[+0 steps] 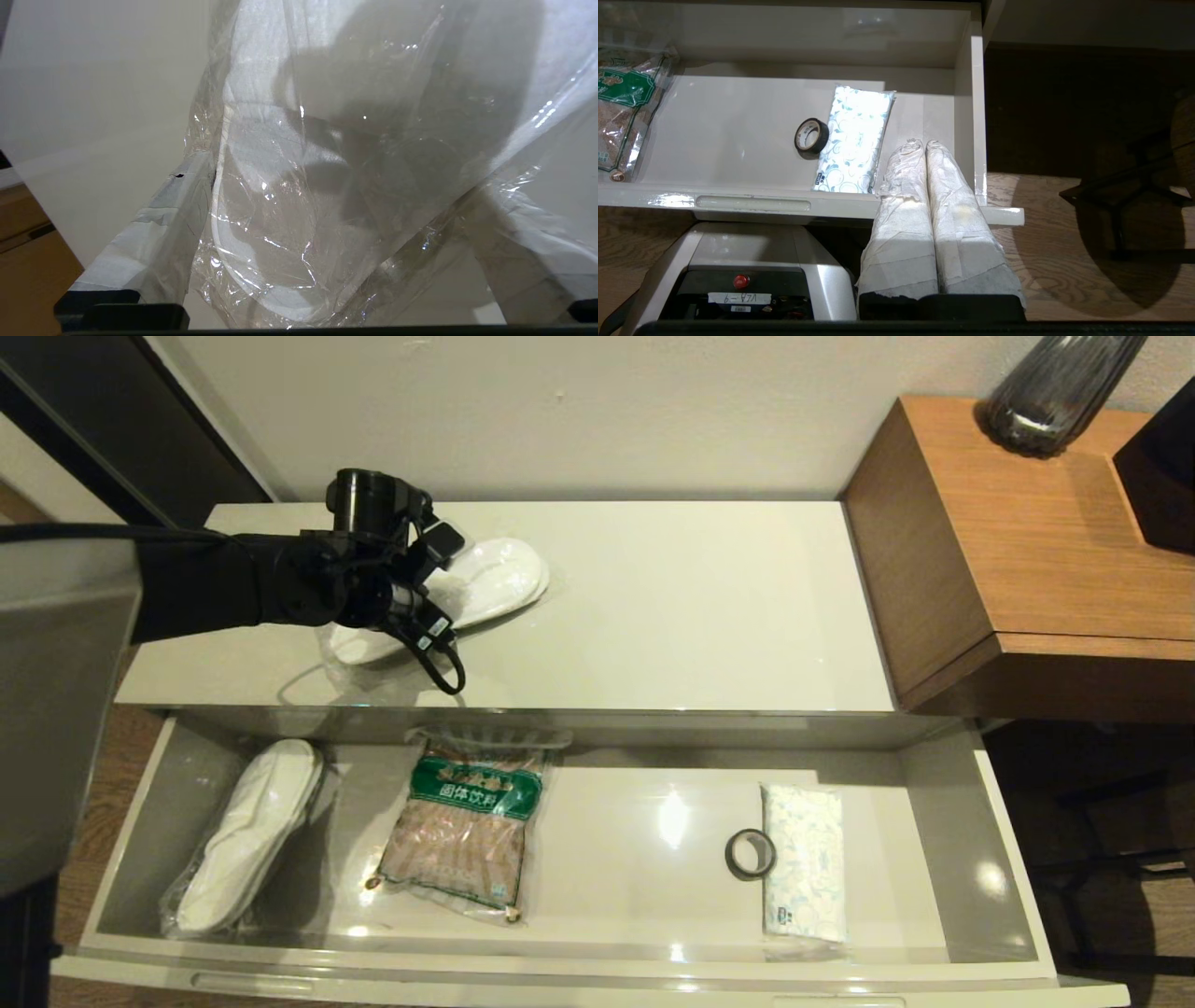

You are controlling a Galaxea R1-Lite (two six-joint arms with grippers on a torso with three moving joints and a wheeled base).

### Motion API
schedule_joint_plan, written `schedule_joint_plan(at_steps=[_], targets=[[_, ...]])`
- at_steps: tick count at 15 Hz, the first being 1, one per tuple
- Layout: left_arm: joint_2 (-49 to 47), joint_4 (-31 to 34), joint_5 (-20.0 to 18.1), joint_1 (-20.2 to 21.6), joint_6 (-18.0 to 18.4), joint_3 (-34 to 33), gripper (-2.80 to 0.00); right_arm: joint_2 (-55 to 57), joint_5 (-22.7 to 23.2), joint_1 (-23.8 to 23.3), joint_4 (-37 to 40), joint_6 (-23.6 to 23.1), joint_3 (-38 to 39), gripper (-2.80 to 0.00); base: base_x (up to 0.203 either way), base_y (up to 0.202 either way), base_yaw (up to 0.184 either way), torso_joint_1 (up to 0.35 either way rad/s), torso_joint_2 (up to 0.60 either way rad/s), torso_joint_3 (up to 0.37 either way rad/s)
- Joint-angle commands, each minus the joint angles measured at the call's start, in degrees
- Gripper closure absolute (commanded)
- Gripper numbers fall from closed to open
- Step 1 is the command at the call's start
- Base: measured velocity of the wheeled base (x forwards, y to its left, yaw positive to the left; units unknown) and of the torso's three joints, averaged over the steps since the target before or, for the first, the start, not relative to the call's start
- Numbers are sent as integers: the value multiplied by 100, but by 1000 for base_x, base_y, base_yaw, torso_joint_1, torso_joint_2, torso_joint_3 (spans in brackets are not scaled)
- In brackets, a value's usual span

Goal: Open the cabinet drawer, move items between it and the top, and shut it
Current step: Pick up the disposable slippers on the table

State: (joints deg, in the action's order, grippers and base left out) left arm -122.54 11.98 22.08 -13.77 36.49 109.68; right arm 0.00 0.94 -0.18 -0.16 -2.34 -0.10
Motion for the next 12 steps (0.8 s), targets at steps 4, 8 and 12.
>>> schedule_joint_plan(at_steps=[4, 8, 12], targets=[[-156, 15, 112, 85, 16, 1, -280, 9, 3, 1, -2, -3, 1, 0, 0, 0, 0, 0, 0, 0], [-156, 13, 216, 85, -54, -122, 0, 9, 3, 1, -2, -3, 1, 0, 0, 0, 0, 0, 0, 0], [-74, 14, 149, 65, -321, -222, 0, 9, 3, 1, -2, -3, 1, 0, 0, 0, 0, 0, 0, 0]])
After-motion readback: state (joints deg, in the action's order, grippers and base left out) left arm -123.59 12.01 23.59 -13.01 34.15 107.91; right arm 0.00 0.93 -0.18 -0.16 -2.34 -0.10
